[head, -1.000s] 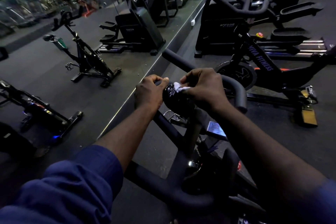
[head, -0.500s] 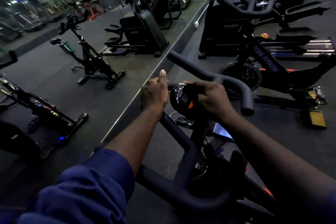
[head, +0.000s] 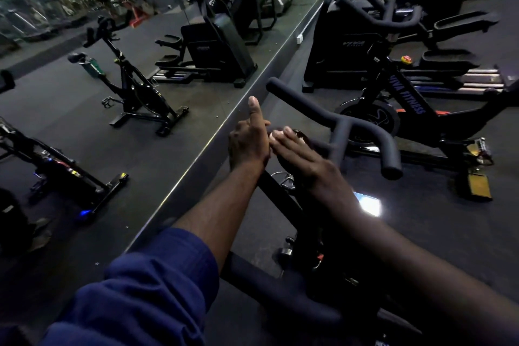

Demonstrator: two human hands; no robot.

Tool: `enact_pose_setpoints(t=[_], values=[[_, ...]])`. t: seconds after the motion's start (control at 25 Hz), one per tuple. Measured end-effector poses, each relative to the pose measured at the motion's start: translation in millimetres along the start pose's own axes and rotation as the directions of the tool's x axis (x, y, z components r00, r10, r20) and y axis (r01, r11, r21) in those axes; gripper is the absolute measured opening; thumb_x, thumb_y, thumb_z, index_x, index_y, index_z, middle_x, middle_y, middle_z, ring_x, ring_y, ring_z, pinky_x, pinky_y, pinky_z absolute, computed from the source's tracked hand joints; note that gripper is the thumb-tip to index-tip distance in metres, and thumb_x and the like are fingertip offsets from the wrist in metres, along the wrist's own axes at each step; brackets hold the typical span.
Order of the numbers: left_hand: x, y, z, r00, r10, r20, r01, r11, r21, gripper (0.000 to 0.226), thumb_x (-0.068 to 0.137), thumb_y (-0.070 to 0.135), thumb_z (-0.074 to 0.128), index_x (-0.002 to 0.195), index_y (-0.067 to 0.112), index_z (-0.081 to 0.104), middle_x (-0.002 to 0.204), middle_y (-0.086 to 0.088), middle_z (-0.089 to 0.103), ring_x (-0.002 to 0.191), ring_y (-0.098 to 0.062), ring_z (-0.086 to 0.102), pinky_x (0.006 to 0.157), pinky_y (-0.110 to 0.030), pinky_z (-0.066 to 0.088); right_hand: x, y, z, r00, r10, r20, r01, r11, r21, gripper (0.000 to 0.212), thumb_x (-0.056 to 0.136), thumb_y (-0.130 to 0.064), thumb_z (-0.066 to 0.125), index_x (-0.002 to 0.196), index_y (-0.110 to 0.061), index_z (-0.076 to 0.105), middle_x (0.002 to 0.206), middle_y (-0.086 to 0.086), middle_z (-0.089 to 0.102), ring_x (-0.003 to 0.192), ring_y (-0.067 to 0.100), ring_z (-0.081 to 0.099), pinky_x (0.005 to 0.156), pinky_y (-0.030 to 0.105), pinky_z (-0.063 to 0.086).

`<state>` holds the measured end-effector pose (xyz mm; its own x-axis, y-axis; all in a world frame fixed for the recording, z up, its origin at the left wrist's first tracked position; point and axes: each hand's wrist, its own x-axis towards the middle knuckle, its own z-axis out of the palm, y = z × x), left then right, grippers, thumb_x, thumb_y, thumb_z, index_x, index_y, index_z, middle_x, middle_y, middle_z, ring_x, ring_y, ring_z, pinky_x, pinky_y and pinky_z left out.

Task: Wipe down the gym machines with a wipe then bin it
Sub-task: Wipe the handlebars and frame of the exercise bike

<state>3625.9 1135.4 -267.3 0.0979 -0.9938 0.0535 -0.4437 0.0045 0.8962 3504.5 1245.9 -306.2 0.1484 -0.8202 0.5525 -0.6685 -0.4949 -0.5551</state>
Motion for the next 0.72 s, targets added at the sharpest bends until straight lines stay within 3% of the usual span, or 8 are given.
enact_pose_setpoints(t=[0.12, 0.24, 0.28, 0.36, 0.44, 0.52, 0.64, 0.72], values=[[2, 0, 0, 1.0, 0.023, 0.007, -0.023, 1.0, -0.015, 0.103, 0.078, 0.093, 0.003, 0.085, 0.024, 0.079, 0.107, -0.011, 0.076, 0.1, -0.037, 0.072, 0.097, -0.052, 0.055, -40, 10, -21, 0.973, -0.125, 0.194, 0.13, 0.991, -0.012, 0.048, 0.109, -0.01, 0.045, 0.157, -0.01, 0.041, 0.168, 0.001, 0.031, 0.158, 0.021, 0.02, 0.129, 0.048, 0.016], [5, -1, 0, 1.0, -0.001, 0.017, 0.0, 0.999, 0.041, 0.112, 0.079, 0.09, 0.0, 0.106, 0.016, 0.08, 0.115, -0.016, 0.074, 0.106, -0.035, 0.069, 0.098, -0.048, 0.054, -1, 7, -29, 0.977, -0.131, 0.167, 0.128, 0.991, 0.026, 0.047, 0.104, -0.005, 0.061, 0.149, -0.008, 0.053, 0.163, 0.003, 0.042, 0.155, 0.018, 0.03, 0.128, 0.044, 0.022], [6, -2, -1, 0.999, -0.002, 0.033, 0.0, 0.997, 0.072, 0.106, 0.086, 0.086, 0.003, 0.112, 0.015, 0.078, 0.119, -0.017, 0.072, 0.108, -0.035, 0.068, 0.097, -0.044, 0.053, 21, 9, -27, 0.987, -0.088, 0.132, 0.08, 0.995, 0.061, 0.042, 0.1, -0.003, 0.066, 0.141, -0.007, 0.062, 0.156, 0.006, 0.051, 0.149, 0.016, 0.041, 0.126, 0.04, 0.029], [4, 0, -1, 0.997, 0.01, 0.073, -0.021, 0.987, 0.16, 0.085, 0.1, 0.073, 0.016, 0.117, 0.015, 0.076, 0.122, -0.017, 0.071, 0.108, -0.034, 0.065, 0.088, -0.033, 0.044, 51, 23, -27, 0.986, 0.162, 0.029, -0.164, 0.978, 0.133, 0.035, 0.09, 0.003, 0.07, 0.124, -0.002, 0.072, 0.134, 0.012, 0.068, 0.123, 0.005, 0.064, 0.113, 0.032, 0.047], [1, 1, 0, 0.994, 0.066, 0.085, -0.086, 0.962, 0.26, 0.067, 0.104, 0.064, 0.031, 0.108, 0.015, 0.076, 0.117, -0.017, 0.073, 0.1, -0.032, 0.063, 0.078, -0.033, 0.036, 45, 42, -30, 0.916, 0.4, -0.047, -0.399, 0.917, 0.029, 0.03, 0.089, 0.007, 0.072, 0.117, -0.004, 0.075, 0.115, 0.012, 0.076, 0.095, -0.006, 0.069, 0.094, 0.012, 0.051], [-4, -2, 2, 0.985, 0.164, 0.057, -0.173, 0.934, 0.311, 0.063, 0.101, 0.065, 0.038, 0.103, 0.016, 0.078, 0.113, -0.015, 0.072, 0.101, -0.032, 0.065, 0.075, -0.034, 0.038, 14, 52, -29, 0.86, 0.495, -0.123, -0.507, 0.857, -0.093, 0.029, 0.09, 0.004, 0.072, 0.114, -0.01, 0.078, 0.102, 0.003, 0.078, 0.088, -0.003, 0.07, 0.079, 0.007, 0.05], [-14, -6, 5, 0.931, 0.365, 0.001, -0.343, 0.874, 0.345, 0.06, 0.1, 0.067, 0.036, 0.075, 0.022, 0.067, 0.101, -0.006, 0.069, 0.1, -0.03, 0.062, 0.073, -0.033, 0.037, -21, 35, -21, 0.878, 0.467, -0.105, -0.478, 0.845, -0.239, 0.013, 0.089, -0.014, 0.068, 0.09, -0.02, 0.079, 0.083, 0.0, 0.076, 0.078, 0.004, 0.07, 0.067, 0.03, 0.059], [-22, -10, 2, 0.891, 0.454, -0.004, -0.427, 0.841, 0.334, 0.054, 0.099, 0.064, 0.038, 0.071, 0.024, 0.061, 0.093, -0.004, 0.069, 0.098, -0.03, 0.062, 0.075, -0.035, 0.04, -35, 25, -15, 0.888, 0.454, -0.068, -0.448, 0.825, -0.343, 0.017, 0.079, -0.025, 0.064, 0.091, -0.022, 0.075, 0.079, -0.004, 0.074, 0.076, 0.01, 0.072, 0.062, 0.038, 0.058]])
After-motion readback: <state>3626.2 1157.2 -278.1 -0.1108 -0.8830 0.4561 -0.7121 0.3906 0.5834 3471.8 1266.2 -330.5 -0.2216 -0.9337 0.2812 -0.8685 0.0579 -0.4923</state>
